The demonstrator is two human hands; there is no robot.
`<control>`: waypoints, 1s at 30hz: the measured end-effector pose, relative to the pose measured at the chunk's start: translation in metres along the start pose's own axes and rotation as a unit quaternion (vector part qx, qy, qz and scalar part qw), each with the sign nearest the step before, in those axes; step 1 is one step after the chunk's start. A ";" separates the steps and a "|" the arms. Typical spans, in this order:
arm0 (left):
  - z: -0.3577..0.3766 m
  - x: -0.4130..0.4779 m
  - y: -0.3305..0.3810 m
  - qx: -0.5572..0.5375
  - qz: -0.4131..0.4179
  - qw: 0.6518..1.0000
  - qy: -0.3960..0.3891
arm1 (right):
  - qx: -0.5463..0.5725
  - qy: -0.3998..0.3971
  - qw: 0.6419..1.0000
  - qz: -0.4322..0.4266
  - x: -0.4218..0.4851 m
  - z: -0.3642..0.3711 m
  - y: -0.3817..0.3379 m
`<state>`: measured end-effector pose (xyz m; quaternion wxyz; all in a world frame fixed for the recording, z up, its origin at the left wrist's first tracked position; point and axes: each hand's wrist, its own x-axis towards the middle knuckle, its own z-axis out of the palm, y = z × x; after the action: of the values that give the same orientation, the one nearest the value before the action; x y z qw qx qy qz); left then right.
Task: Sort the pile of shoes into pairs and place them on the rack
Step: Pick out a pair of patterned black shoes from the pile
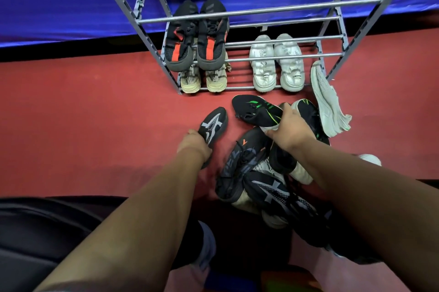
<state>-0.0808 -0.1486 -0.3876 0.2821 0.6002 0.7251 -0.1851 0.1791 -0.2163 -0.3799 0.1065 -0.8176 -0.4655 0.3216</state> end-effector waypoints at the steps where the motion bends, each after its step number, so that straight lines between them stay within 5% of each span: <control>1: 0.003 -0.003 0.002 0.030 0.000 0.999 0.015 | 0.009 0.010 1.000 0.015 0.001 0.001 0.002; 5: 0.019 -0.022 0.016 0.171 0.112 0.977 0.064 | -0.002 0.051 0.996 0.079 0.005 0.004 0.008; 10: 0.044 -0.043 0.034 0.120 0.108 0.960 -0.228 | -0.049 0.054 0.991 0.113 0.009 -0.002 0.016; 15: 0.049 -0.042 0.035 0.099 0.110 0.968 -0.204 | -0.085 0.006 0.995 0.060 0.005 -0.003 0.012; 21: 0.040 -0.033 0.030 0.099 0.100 0.968 -0.207 | -0.154 -0.098 0.983 0.008 0.006 0.004 0.007; 26: 0.034 -0.026 0.026 0.089 0.131 0.962 -0.224 | -0.068 -0.381 0.921 0.035 -0.006 0.008 0.006; 30: 0.011 -0.017 0.014 0.046 0.128 0.955 -0.263 | -0.220 -0.384 0.894 -0.068 -0.022 0.013 -0.005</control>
<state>-0.0635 -0.1654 -0.3842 0.4559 0.6307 0.5332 -0.3318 0.1598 -0.2331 -0.3783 -0.2419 -0.5993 -0.5833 0.4921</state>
